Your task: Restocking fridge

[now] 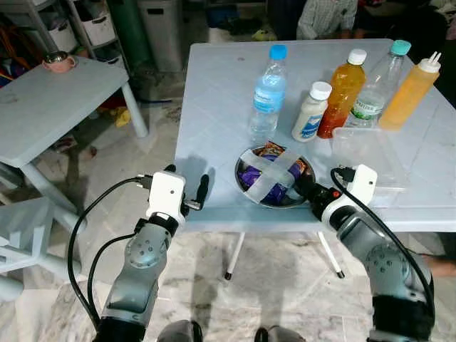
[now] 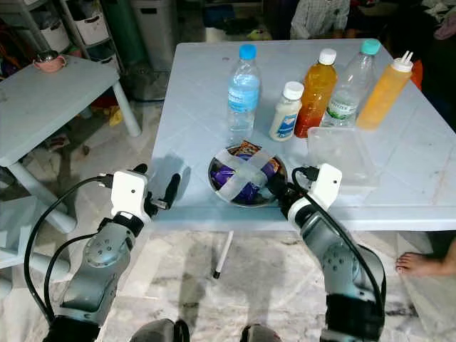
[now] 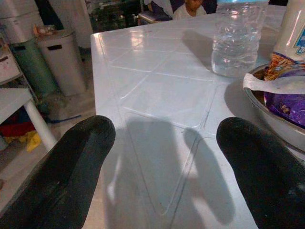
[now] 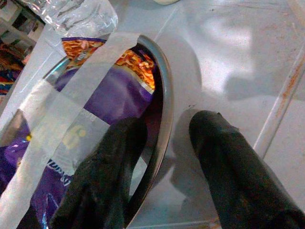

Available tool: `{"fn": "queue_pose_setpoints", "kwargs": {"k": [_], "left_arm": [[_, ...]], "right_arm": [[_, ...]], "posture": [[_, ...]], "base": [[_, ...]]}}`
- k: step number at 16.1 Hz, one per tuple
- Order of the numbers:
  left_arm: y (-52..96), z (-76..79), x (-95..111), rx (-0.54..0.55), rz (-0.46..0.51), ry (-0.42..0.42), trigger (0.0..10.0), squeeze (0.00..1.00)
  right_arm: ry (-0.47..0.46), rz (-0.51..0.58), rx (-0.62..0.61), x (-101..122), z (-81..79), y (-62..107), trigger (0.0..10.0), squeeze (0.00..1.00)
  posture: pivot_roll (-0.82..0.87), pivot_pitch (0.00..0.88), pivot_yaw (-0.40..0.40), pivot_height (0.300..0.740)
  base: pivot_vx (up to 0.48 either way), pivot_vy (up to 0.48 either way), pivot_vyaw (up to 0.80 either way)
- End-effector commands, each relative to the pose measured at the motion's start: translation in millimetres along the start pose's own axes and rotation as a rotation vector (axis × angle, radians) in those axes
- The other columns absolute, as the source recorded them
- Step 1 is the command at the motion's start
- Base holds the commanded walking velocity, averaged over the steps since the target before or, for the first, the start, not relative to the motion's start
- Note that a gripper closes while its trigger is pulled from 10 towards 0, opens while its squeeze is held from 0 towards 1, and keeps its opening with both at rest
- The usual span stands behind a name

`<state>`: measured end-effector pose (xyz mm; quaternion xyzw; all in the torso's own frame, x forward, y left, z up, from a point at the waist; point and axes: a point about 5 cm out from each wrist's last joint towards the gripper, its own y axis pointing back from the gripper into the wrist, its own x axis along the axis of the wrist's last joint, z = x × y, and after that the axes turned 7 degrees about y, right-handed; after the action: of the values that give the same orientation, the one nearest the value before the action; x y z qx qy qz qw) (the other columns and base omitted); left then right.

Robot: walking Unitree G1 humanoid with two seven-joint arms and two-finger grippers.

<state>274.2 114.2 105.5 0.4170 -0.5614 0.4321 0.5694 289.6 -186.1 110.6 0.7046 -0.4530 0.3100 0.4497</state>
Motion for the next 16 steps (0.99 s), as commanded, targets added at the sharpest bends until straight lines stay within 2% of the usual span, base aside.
{"fn": "queue_pose_setpoints", "kwargs": {"k": [1, 11, 15, 16], "left_arm": [[0.5, -1.4, 2, 0.000, 0.004, -0.009, 10.0, 0.00], [1.0, -1.9, 2, 0.006, 0.004, -0.014, 10.0, 0.00], [2.4, -2.1, 2, 0.013, 0.002, -0.015, 10.0, 0.00], [3.0, -1.4, 1, 0.013, -0.001, -0.014, 10.0, 0.00]], "right_arm": [[0.004, -0.060, -0.040, -9, 8.0, -2.2, 0.0, 0.00], [-0.023, -0.056, -0.073, -6, 18.5, -6.0, 0.0, 0.00], [0.076, -0.026, -0.090, -4, 19.3, -5.4, 0.0, 0.00], [0.129, -0.009, -0.098, -5, 19.0, -5.0, 0.0, 0.00]], "posture": [[0.02, 0.075, 0.030, 0.740], [0.02, 0.077, 0.029, 0.740], [0.02, 0.070, 0.027, 0.740], [0.02, 0.067, 0.027, 0.740]], "base": [[0.000, 0.000, 0.00], [0.000, 0.000, 0.00], [0.000, 0.000, 0.00], [0.000, 0.000, 0.00]]}}
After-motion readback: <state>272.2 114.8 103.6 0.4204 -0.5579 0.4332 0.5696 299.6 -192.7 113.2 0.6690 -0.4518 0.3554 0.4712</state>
